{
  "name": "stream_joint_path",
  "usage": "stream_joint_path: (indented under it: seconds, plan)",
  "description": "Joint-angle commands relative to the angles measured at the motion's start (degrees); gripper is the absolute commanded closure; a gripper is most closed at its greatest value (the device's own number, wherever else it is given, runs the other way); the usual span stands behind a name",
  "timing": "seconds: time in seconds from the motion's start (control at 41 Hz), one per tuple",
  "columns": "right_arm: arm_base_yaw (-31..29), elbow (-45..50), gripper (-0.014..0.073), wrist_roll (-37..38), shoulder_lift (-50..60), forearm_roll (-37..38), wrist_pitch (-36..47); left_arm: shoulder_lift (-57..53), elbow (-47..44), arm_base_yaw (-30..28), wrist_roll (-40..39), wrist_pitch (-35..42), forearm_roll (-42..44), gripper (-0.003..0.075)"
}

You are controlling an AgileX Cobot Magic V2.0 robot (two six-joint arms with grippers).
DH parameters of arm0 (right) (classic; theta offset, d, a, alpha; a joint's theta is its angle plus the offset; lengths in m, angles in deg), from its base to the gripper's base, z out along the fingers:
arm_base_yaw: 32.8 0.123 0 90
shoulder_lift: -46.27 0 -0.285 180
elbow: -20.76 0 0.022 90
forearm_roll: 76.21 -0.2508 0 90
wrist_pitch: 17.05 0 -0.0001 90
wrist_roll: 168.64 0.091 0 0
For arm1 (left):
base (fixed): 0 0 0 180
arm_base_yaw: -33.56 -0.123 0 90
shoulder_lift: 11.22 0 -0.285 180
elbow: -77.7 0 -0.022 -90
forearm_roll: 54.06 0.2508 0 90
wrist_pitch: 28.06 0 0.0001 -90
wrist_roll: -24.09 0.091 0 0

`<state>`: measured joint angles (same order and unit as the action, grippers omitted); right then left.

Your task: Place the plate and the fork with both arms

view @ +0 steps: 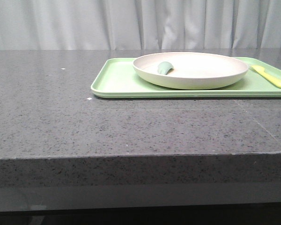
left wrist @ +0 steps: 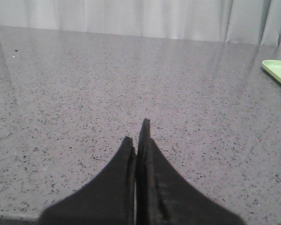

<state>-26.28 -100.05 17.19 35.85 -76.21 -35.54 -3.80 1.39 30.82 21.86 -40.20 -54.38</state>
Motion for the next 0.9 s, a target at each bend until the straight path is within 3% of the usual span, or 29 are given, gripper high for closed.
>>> stream_joint_path:
  seconds: [0.0,0.879]
  plan:
    - [0.05,-1.50,0.0658,-0.43,-0.66,0.75,4.98,-1.25,-1.00,-0.07,-0.65,9.82,-0.41,0.0738]
    - [0.05,-1.50,0.0658,-0.43,-0.66,0.75,4.98,-1.25,-1.40,-0.07,-0.65,10.27,-0.41,0.0738]
